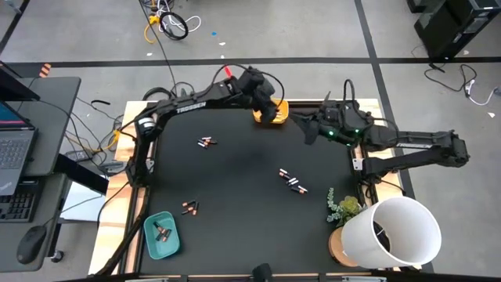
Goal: Sort batteries
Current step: Put the black battery into the green bin
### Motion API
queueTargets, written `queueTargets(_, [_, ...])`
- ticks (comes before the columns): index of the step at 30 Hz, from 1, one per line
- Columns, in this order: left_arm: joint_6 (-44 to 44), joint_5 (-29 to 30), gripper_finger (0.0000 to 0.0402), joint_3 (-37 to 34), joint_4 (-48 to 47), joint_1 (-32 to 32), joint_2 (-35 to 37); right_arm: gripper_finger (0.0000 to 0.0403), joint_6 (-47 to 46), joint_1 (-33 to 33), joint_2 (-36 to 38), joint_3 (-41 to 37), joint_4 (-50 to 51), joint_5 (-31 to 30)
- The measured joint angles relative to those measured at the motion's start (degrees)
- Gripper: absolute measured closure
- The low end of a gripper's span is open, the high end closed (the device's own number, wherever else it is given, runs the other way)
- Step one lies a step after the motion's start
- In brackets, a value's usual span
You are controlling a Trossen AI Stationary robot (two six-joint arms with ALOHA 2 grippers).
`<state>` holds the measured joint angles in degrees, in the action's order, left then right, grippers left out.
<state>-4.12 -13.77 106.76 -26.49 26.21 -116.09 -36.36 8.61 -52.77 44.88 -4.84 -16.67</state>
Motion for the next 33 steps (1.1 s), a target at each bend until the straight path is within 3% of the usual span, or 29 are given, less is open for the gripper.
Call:
queueTargets(3, [-5.21,-3.79,0.0266,0.02,-8.43,-1.15,0.52,0.0325,-0.07,-1.92,1.70,0.02,9.53,3.98])
queueTargets(5, [-6.43,-2.89,0.0268,-0.06,-15.76,-2.29,0.77,0.0332,-0.69,-3.20,2.12,0.02,17.16,7.13])
queueTargets(9, [-5.02,10.99,0.0279,-0.17,-23.28,-7.63,3.70,0.0345,-1.03,-5.76,2.62,0.02,29.12,12.07])
queueTargets(18, [-8.77,25.83,0.0294,-0.09,-22.78,-18.83,9.27,0.0350,4.10,-8.18,-2.31,0.02,50.37,16.89])
queueTargets(25, [-9.17,29.78,0.0301,-0.13,-23.20,-22.14,9.56,0.0348,7.13,-10.45,-12.66,0.02,52.17,21.21])
queueTargets(29, [-8.42,35.39,0.0313,-0.21,-22.67,-24.02,9.59,0.0340,6.82,-11.06,-18.91,0.02,48.45,22.76])
queueTargets(33, [-8.93,35.83,0.0323,-2.83,-19.24,-25.15,9.79,0.0327,6.30,-11.56,-23.28,0.02,43.42,22.78])
